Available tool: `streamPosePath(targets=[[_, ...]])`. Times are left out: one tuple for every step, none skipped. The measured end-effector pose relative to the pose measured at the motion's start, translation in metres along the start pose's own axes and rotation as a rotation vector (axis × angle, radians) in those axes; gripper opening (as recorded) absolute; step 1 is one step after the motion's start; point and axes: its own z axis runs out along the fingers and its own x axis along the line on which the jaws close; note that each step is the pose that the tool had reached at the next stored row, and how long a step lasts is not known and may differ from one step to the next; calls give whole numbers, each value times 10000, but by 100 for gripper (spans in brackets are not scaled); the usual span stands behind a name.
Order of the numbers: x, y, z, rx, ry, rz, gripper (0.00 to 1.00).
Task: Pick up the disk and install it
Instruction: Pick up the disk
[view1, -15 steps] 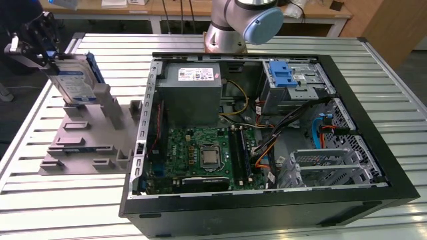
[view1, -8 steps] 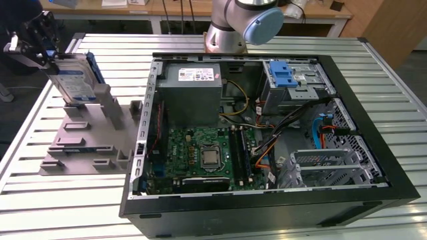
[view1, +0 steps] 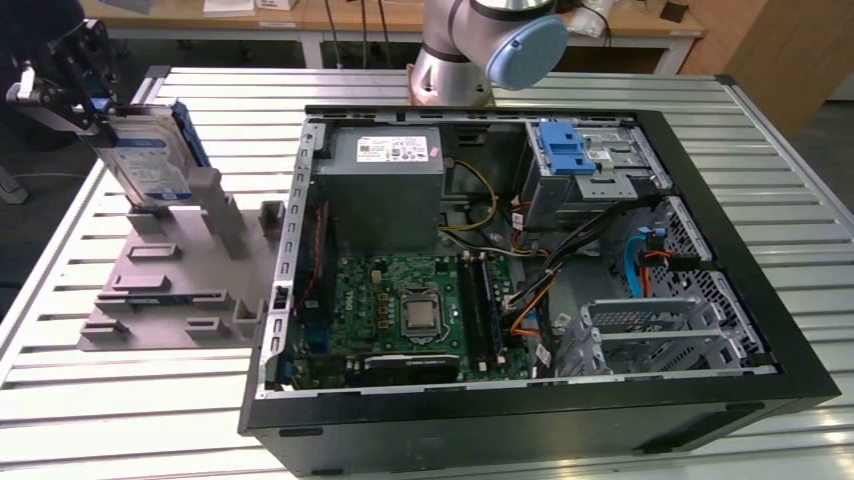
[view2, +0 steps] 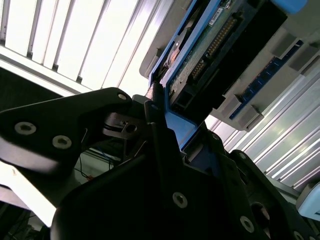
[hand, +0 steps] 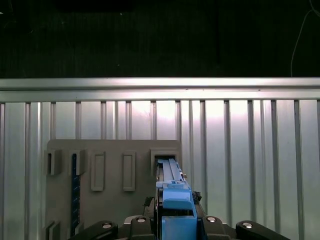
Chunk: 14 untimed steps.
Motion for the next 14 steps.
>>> streamPosePath(targets=[[-1, 0, -3, 2, 0, 0, 36], [-2, 0, -5, 2, -1, 0, 36], [-2, 0, -9, 2, -1, 0, 36], [-3, 0, -12, 2, -1, 0, 36], [-4, 0, -15, 1, 0, 0, 36], [-5, 1, -21, -1, 0, 0, 36], [-6, 1, -27, -1, 1, 0, 36], [-7, 1, -31, 1, 0, 0, 36], [-7, 1, -36, 2, -1, 0, 36], [-8, 1, -40, 2, -1, 0, 36], [-9, 1, -46, 1, 0, 0, 36], [-9, 1, -53, 0, 0, 0, 36], [-10, 2, -61, 2, -1, 0, 36], [-10, 2, -69, 2, -1, 0, 36]])
